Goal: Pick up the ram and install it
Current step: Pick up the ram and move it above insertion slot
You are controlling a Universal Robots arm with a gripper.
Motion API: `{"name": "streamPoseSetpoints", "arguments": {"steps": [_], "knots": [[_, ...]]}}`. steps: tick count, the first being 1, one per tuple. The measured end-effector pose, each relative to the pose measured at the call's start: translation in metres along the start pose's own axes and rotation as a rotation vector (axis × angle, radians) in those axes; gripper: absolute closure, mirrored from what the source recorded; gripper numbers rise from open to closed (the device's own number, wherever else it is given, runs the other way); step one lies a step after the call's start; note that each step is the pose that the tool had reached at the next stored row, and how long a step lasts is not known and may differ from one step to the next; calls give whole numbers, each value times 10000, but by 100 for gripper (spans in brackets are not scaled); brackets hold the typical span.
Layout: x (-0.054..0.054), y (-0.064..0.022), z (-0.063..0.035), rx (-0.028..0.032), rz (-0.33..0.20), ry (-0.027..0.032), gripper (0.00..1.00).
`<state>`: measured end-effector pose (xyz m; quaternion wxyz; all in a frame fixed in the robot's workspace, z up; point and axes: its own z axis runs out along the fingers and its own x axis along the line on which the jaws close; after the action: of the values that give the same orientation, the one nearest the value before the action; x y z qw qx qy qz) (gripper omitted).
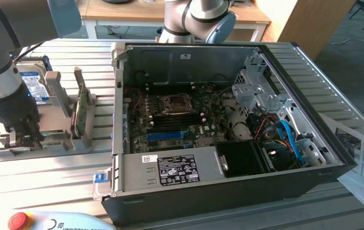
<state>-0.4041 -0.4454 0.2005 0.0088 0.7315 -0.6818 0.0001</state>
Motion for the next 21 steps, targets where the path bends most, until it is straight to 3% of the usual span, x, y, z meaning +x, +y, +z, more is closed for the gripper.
{"name": "streamPoseSetpoints", "arguments": {"steps": [15, 18, 21], "knots": [[12, 1, 3, 0, -2, 0, 71], [11, 1, 4, 1, 0, 0, 85], [11, 1, 4, 1, 0, 0, 85]]}}
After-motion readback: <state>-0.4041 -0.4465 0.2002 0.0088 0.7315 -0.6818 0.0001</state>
